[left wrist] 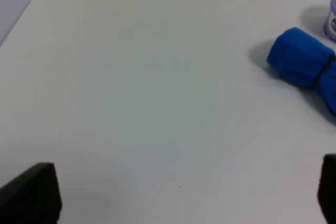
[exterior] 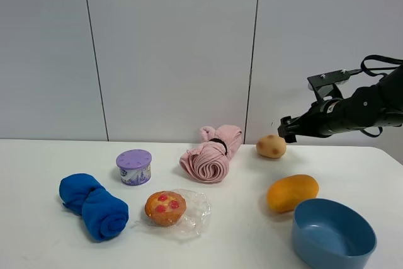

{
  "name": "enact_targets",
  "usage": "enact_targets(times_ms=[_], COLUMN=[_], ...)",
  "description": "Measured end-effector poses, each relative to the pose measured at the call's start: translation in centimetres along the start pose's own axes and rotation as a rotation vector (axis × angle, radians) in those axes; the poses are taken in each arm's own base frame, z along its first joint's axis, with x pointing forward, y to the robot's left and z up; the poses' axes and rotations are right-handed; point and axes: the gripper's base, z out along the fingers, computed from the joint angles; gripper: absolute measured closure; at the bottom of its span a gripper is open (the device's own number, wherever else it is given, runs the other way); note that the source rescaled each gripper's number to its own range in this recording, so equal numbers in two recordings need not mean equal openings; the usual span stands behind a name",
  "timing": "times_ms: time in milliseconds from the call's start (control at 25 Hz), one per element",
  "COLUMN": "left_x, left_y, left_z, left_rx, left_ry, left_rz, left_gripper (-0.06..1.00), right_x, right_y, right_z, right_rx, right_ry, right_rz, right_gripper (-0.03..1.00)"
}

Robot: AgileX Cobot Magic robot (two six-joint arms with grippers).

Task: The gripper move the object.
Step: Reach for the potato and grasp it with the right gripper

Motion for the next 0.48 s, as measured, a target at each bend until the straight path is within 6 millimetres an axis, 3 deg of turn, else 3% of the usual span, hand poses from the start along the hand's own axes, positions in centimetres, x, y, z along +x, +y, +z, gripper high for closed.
enact_targets(times_ms=[200, 480], left_x=[0.0, 0.0], left_y=[0.0, 0.0], left_z=[0.0, 0.0], left_rx=[0.0, 0.0], left_ry=[0.0, 0.0], left_rz=[0.0, 0.0], left_gripper=[-0.06, -0.06], right_x=[0.4, 2.5], right_y=[1.3, 2.5], right_z=[1.6, 3.0], right_rx=[-0.025, -0.046], right_ry=[0.006, 0.035], right_rz=[-0.012, -0.019], right_gripper=[-0.02, -0.02])
